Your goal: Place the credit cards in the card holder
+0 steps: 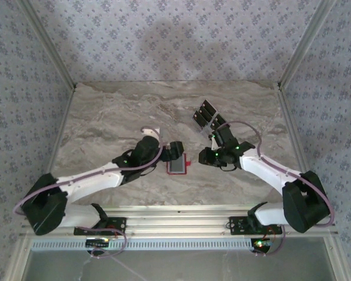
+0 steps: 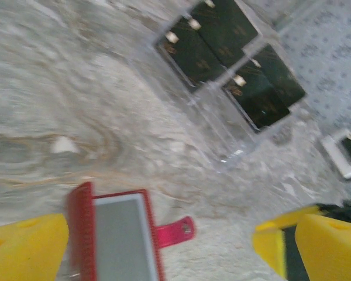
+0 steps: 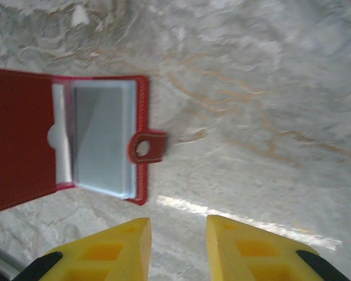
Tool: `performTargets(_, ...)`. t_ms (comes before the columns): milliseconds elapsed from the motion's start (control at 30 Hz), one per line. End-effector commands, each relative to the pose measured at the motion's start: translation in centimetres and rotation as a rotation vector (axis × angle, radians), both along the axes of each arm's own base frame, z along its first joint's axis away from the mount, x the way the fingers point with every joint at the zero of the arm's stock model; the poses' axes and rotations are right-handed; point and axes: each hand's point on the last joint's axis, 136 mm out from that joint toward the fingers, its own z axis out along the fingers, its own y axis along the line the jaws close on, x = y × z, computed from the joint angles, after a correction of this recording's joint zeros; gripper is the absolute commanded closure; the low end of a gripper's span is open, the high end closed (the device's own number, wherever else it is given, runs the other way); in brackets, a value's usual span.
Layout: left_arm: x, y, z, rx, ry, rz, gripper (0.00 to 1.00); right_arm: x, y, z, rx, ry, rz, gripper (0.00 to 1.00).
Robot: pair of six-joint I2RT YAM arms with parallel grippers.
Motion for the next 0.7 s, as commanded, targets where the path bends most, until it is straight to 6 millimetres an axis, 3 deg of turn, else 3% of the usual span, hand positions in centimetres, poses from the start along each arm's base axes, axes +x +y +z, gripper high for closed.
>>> performTargets(0, -0.8, 5.6, -3.9, 0.177, 0.079, 0.148, 0.00, 0.6, 1.7, 1.6, 0.006, -0.023, 0.014, 0.68)
performTargets(133, -1.6, 9.8, -6.6, 0.283, 0.169, 0.269, 0.00, 1.1, 3.3, 2.0, 0.008, -0.026, 0.046, 0.68)
performTargets(367, -3.4, 15.3, -10.0, 0.484, 0.306, 0.436, 0.00, 1.8, 4.6, 1.7, 0.003, -0.020, 0.069, 0.69)
performTargets(533, -3.5, 15.2, -11.8, 0.543, 0.386, 0.414, 0.00, 1.8, 4.7, 1.4, -0.002, -0.015, 0.071, 0.70)
performTargets(667, -2.8, 12.7, -12.7, 0.522, 0.410, 0.319, 0.00, 1.8, 4.5, 1.4, -0.006, -0.014, 0.071, 0.70)
